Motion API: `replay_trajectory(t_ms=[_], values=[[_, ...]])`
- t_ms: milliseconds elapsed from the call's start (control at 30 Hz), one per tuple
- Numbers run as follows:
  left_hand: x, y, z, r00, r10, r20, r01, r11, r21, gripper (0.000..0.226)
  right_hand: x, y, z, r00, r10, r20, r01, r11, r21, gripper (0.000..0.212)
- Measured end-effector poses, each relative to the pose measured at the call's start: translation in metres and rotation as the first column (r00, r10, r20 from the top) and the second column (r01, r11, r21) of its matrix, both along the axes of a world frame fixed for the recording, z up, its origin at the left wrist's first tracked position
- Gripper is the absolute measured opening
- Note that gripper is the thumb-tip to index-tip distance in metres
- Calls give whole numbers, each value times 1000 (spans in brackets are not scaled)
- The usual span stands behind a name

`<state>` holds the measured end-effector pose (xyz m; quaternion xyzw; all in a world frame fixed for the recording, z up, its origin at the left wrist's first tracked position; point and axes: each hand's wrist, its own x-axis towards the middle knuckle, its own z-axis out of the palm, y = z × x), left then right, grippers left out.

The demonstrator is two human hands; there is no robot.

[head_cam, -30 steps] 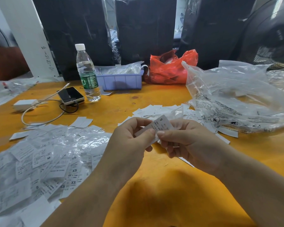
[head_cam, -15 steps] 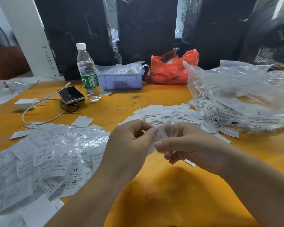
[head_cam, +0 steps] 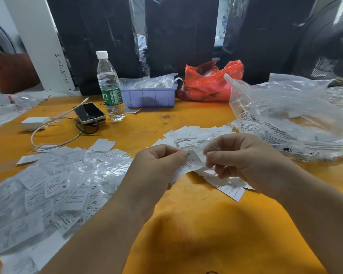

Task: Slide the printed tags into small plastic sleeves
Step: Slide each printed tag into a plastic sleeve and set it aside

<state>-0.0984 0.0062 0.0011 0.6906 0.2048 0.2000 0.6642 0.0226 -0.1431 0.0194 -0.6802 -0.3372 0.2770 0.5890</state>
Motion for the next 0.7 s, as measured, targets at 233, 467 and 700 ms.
replay_trajectory(t_ms=[233,467,700], values=[[1,1,1,1000,21,-4,-21,1000,-4,13,3,-1,3,993,-101,-64,105,992,70,18],[-2,-4,2,1000,17,-3,-17,992,122,11,4,-1,0,980,-177,85,173,983,58,19],[-1,-5,3,1000,-7,-1,7,996,83,13,8,1,-1,966,-255,50,250,965,83,20]])
